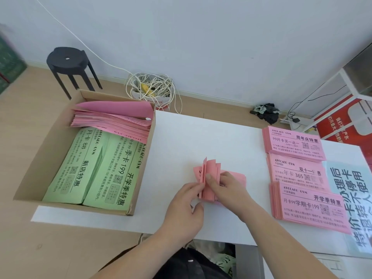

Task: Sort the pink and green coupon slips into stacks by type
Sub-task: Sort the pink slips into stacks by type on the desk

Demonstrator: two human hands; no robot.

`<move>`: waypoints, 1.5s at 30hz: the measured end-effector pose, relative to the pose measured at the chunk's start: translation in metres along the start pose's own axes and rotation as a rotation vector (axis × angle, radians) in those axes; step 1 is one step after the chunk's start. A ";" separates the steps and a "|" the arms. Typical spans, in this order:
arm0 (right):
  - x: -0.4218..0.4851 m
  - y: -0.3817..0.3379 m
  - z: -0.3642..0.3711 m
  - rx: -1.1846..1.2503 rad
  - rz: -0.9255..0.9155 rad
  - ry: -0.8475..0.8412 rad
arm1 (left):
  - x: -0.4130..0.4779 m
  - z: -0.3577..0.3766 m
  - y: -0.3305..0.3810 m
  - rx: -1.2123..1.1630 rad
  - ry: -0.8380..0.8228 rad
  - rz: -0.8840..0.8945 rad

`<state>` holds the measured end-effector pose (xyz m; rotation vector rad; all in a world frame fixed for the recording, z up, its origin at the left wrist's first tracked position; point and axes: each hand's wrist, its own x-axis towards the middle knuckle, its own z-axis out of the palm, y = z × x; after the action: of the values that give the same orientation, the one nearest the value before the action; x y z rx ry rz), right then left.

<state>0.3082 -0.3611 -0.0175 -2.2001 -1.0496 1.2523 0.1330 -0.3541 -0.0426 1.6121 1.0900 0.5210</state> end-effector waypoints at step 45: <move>-0.004 0.003 0.002 -0.150 -0.031 -0.013 | 0.017 -0.031 0.007 -0.453 0.170 -0.496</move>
<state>0.3070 -0.3659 -0.0183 -2.2787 -1.2142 1.2110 0.1196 -0.3236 -0.0293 0.8763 1.3325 0.5277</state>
